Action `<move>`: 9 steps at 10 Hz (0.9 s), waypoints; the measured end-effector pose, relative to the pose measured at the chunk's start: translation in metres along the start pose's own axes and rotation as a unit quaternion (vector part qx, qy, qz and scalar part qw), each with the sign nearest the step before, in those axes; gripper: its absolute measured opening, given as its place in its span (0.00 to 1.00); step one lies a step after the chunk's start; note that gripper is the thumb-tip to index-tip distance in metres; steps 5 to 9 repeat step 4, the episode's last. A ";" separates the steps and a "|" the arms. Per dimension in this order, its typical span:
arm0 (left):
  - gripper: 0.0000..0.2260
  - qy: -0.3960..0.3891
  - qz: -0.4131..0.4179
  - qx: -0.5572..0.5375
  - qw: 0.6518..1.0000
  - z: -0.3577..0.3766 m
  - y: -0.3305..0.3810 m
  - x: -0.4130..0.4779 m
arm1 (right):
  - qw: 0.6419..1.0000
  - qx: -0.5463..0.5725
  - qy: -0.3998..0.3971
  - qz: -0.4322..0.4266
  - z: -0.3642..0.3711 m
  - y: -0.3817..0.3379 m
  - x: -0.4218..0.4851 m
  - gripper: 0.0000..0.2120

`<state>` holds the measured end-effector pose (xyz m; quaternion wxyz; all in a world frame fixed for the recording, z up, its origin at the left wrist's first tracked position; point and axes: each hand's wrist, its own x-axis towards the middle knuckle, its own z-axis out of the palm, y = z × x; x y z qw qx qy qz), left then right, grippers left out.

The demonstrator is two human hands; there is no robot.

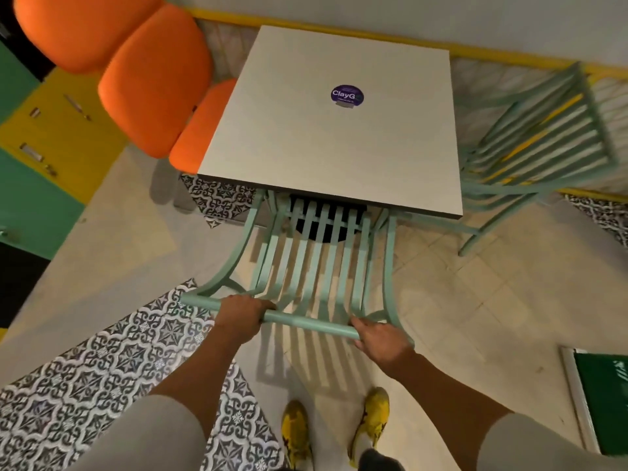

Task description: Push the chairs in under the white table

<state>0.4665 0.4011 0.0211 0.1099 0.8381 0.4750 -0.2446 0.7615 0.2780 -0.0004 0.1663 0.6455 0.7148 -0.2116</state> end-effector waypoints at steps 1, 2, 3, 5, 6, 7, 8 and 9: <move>0.17 0.003 0.005 -0.003 1.000 0.000 0.001 0.002 | 1.000 0.015 0.005 0.009 -0.002 0.002 -0.001 0.20; 0.17 0.001 0.010 -0.013 1.000 0.006 0.003 0.002 | 0.999 0.044 -0.013 0.014 -0.002 0.000 -0.003 0.20; 0.30 -0.058 0.020 -0.033 0.998 -0.012 0.003 0.003 | 0.997 0.054 -0.062 0.012 -0.026 0.002 -0.006 0.31; 0.50 -0.081 0.054 -0.028 0.995 -0.051 0.001 0.005 | 0.995 0.065 -0.070 0.004 -0.069 0.003 -0.006 0.47; 0.50 -0.081 0.054 -0.028 0.995 -0.051 0.001 0.005 | 0.995 0.065 -0.070 0.004 -0.069 0.003 -0.006 0.47; 0.50 -0.081 0.054 -0.028 0.995 -0.051 0.001 0.005 | 0.995 0.065 -0.070 0.004 -0.069 0.003 -0.006 0.47; 0.50 -0.081 0.054 -0.028 0.995 -0.051 0.001 0.005 | 0.995 0.065 -0.070 0.004 -0.069 0.003 -0.006 0.47; 0.50 -0.081 0.054 -0.028 0.995 -0.051 0.001 0.005 | 0.995 0.065 -0.070 0.004 -0.069 0.003 -0.006 0.47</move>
